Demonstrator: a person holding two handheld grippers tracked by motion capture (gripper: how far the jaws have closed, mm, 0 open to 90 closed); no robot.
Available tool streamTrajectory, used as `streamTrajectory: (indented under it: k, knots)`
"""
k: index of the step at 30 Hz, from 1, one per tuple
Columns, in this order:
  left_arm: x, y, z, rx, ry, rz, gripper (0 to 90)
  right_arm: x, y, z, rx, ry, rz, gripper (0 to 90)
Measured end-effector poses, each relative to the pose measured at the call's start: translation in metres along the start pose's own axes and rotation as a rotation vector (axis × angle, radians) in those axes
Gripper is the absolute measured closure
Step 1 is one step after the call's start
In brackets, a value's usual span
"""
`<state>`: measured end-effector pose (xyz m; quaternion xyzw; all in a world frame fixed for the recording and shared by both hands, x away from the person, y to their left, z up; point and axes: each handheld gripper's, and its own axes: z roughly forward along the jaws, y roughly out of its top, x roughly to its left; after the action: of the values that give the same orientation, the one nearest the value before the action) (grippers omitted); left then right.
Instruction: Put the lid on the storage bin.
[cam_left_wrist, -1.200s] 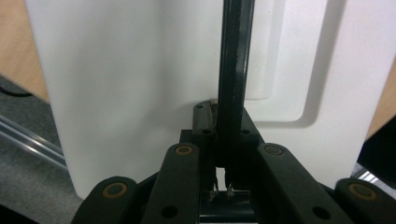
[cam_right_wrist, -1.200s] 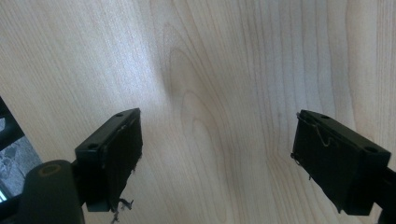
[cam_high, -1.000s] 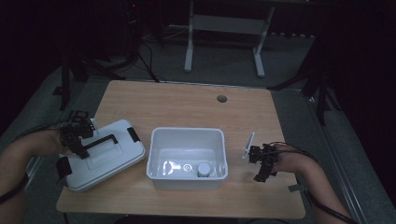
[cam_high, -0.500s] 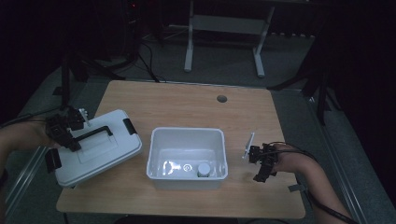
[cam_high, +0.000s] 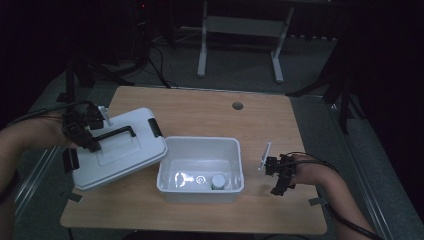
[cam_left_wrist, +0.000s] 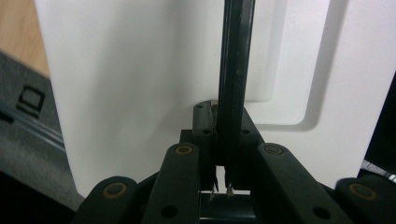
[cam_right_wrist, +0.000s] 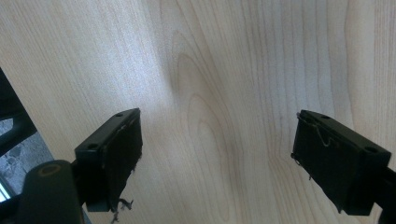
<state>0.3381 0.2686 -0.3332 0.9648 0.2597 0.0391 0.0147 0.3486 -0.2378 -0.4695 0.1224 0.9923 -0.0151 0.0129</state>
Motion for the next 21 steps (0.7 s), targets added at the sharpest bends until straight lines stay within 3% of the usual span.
streamTrajectory:
  k: [7, 21]
  knots:
    - [-0.017, 0.039, 0.0, -0.01, -0.014, 0.107, 83.5, 0.0, 0.0, 0.002, 0.01, 0.012, 0.003, 15.4]
    - [-0.044, 0.105, 0.0, -0.027, -0.044, 0.259, 83.5, 0.0, -0.002, 0.003, 0.011, 0.017, 0.002, 15.4]
